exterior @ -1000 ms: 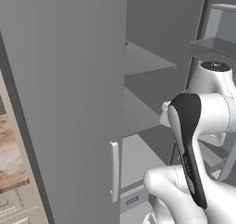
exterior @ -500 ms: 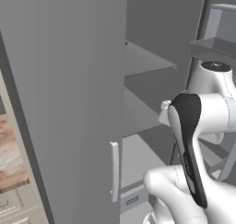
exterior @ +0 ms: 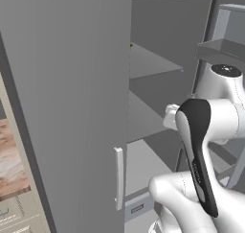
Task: Store the hot dog in the freezer for long-term storage. Close the freezer door after placing the cooked food.
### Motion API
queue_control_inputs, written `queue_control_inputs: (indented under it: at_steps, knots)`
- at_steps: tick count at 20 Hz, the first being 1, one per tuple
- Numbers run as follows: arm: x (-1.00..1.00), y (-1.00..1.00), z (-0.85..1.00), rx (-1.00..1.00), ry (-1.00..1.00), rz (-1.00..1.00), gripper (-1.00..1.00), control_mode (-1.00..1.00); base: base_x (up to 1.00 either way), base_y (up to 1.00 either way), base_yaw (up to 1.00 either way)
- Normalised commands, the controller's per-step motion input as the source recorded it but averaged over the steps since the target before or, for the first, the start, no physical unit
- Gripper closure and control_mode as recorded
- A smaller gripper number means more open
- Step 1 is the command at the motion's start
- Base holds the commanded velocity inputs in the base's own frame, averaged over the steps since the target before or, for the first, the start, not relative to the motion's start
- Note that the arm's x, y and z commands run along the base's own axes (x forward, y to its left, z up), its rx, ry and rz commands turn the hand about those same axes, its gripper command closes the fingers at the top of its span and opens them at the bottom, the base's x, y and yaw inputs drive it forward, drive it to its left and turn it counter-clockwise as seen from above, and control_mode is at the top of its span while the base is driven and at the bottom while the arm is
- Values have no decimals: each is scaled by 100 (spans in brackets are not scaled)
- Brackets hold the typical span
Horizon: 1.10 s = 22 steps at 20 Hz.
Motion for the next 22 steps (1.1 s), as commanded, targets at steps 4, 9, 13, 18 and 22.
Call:
queue_control_inputs:
  at_steps: [4,9,13,18,22]
  knots:
    - [0,4,15,-7,-26,14,100,-100,0,0,0]
    - [7,0,19,-8,-41,11,100,-100,0,0,0]
    - [16,0,35,0,-39,4,100,-100,0,0,0]
    - [17,0,52,0,-27,1,100,-100,0,0,0]
    - [11,0,63,0,-6,2,100,-100,0,0,0]
